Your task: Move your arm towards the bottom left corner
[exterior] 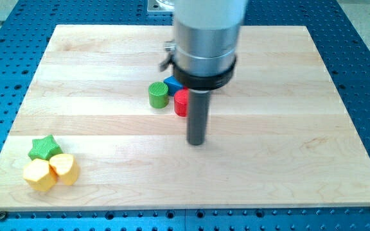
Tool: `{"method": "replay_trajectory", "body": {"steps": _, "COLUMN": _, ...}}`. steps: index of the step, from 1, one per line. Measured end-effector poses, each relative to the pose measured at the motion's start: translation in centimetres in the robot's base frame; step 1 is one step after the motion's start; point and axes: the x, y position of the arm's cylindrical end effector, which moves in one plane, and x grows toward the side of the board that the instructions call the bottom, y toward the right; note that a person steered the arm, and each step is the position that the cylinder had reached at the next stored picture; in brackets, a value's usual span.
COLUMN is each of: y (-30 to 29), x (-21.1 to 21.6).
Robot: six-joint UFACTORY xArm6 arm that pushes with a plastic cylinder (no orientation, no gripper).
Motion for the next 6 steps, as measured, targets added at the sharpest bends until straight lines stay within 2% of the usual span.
{"method": "replay_trajectory", "body": {"steps": 1, "y": -5.5, "x": 0.1}}
{"method": "replay_trajectory", "body": {"steps": 2, "y": -8.9, "x": 5.0}}
{"method": "replay_trajectory", "body": {"steps": 3, "y": -9.3, "x": 10.3}}
{"method": "replay_trajectory", "body": {"steps": 4, "y": -17.5, "x": 10.3}}
{"method": "replay_trajectory", "body": {"steps": 5, "y": -28.8, "x": 10.2}}
{"method": "replay_trajectory", "body": {"steps": 6, "y": -29.2, "x": 6.3}}
